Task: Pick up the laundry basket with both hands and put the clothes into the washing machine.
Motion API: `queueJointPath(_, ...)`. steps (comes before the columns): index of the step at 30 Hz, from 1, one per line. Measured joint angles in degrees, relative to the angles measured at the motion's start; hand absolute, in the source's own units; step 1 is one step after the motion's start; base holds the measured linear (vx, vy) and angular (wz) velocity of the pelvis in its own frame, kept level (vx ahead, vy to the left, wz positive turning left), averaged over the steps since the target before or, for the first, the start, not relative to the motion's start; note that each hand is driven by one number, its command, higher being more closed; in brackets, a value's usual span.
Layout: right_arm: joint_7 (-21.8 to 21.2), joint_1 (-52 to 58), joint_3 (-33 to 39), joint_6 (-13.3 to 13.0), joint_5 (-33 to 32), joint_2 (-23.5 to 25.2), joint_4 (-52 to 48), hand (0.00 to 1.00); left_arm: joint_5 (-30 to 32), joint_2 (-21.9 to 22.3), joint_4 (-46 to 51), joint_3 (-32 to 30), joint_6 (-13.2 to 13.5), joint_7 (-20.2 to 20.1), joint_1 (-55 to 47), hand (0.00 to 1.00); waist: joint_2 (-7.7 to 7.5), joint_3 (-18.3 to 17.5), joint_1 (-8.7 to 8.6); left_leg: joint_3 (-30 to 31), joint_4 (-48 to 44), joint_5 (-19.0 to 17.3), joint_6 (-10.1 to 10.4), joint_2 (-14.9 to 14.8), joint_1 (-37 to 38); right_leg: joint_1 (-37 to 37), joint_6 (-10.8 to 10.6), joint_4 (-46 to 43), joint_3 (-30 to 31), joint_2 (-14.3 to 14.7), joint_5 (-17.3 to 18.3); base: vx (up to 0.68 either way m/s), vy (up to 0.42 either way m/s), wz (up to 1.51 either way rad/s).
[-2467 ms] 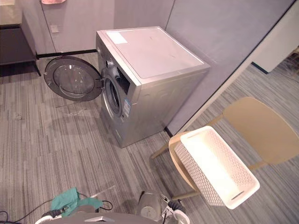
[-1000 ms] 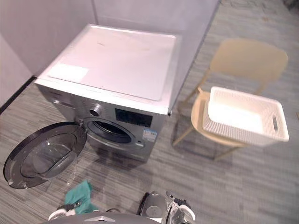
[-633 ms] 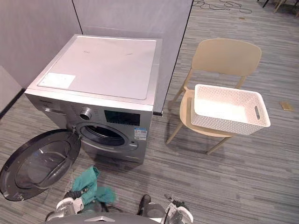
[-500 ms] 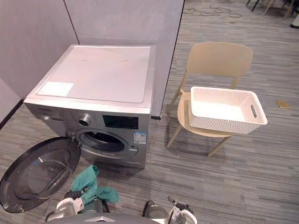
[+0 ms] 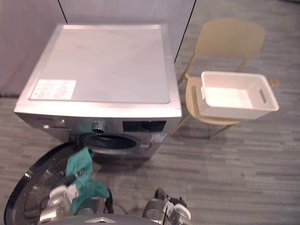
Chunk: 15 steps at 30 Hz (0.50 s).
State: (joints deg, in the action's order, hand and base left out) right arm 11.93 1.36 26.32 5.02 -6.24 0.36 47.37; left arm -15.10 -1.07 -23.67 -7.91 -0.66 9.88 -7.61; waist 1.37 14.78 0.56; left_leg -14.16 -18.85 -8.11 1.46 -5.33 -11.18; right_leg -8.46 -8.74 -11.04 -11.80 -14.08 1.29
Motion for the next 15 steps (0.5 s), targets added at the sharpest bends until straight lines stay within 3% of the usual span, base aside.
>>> queueJointPath(3, 0.2, 0.1, -3.4, -0.4, -0.1, -1.1, -6.7, 0.00, -1.7, -0.1, 5.2, 0.1, 1.5, 0.4, 1.9, 1.00, 0.96, 4.2, 0.26, 0.2, -8.7, -4.1, 0.2, -3.4, -8.1, -7.0, -0.6, -6.0, 0.4, 1.3, 2.0, -0.14, 0.002, -0.16)
queueJointPath(5, 1.0, 0.1, -5.6, -1.0, -0.2, -1.2, -9.9, 0.00, -3.0, -0.2, 5.2, -0.2, 1.6, 1.3, 4.6, 1.00, -0.01, 6.5, 0.26, 0.4, -13.2, -6.2, 0.3, -5.2, -11.7, -11.0, -0.2, -11.0, 0.9, 1.9, 4.3, -0.15, -0.024, -0.15)
queueJointPath(7, 1.2, 0.1, -8.2, -1.4, -0.2, -1.3, -14.8, 0.00, -5.3, -0.2, 5.2, -0.5, 1.6, 3.0, 8.8, 1.00, -2.10, 8.1, 0.18, 0.5, -17.4, -8.0, 1.0, -6.5, -16.9, -17.6, 0.4, -16.9, 2.0, 2.0, 6.6, -0.10, -0.038, -0.15)
queueJointPath(10, 1.4, -0.3, -8.5, -2.0, -0.2, -1.5, -19.9, 0.00, -7.7, -0.5, 5.7, -1.1, 1.7, 5.4, 14.4, 1.00, -2.75, 10.6, 0.12, 0.8, -22.2, -9.1, 0.6, -8.1, -22.1, -23.5, 1.0, -22.5, 2.9, 2.4, 8.4, -0.04, -0.058, -0.16)
queueJointPath(15, 3.6, -3.4, -9.5, -2.5, -0.3, -2.6, -24.8, 0.00, -11.2, -4.6, 6.9, -1.7, 2.1, 9.1, 26.6, 1.00, -3.05, 13.9, -0.40, 1.4, -30.7, -10.4, 0.3, -11.4, -32.0, -34.2, 2.4, -32.1, 3.2, 2.5, 11.0, -0.02, -0.071, -0.13)
